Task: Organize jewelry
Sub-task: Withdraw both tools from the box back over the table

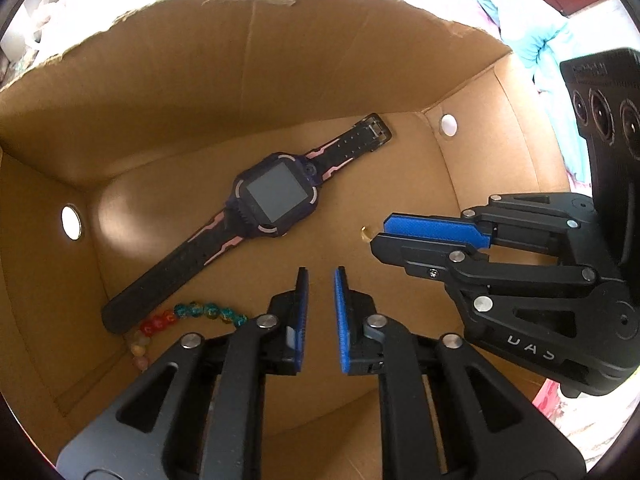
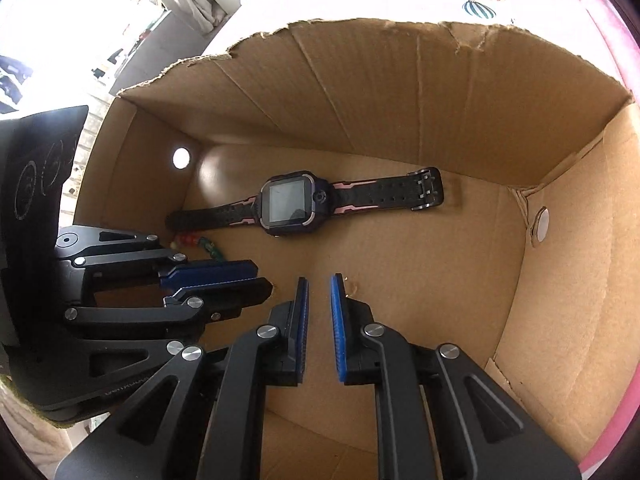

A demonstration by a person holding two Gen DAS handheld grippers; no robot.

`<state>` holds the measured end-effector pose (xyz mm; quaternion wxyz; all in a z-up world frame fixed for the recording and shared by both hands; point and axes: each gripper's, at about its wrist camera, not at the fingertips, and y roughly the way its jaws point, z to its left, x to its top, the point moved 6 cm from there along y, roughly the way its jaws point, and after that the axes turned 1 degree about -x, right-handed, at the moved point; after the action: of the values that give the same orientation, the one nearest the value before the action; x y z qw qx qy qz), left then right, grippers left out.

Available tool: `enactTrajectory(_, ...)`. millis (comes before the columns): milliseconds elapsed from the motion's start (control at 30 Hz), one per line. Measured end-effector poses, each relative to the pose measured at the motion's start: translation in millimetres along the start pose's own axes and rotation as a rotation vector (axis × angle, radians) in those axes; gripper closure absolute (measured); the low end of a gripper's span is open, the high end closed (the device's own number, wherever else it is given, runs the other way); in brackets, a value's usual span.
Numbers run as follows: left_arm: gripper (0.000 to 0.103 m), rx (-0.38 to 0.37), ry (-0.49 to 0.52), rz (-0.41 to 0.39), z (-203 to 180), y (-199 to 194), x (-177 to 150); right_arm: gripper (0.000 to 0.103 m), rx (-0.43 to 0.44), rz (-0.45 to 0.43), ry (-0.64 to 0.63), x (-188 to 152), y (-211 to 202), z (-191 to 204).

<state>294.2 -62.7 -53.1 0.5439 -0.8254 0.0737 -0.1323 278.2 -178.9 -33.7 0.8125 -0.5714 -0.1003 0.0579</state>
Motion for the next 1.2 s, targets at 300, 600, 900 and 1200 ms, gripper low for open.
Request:
enactTrajectory(300, 0.086, -0.019, -0.018, -0.052, 9, -9, 3, 0.091, 0.002, -0.028, 0.010, 2, -7, -3)
enactTrajectory(600, 0.071, -0.011, 0.210, -0.494, -32, -143, -42, 0.088, 0.073, -0.398, -0.091, -32, -118, 34)
enactTrajectory(900, 0.061, 0.047, 0.367, -0.732, -53, -172, -195, 0.075, 0.140, -0.584, -0.138, -168, -141, 64)
enactTrajectory(1200, 0.062, 0.086, 0.250, -0.557, -35, -56, -224, 0.075, 0.135, -0.434, 0.090, -213, -33, 46)
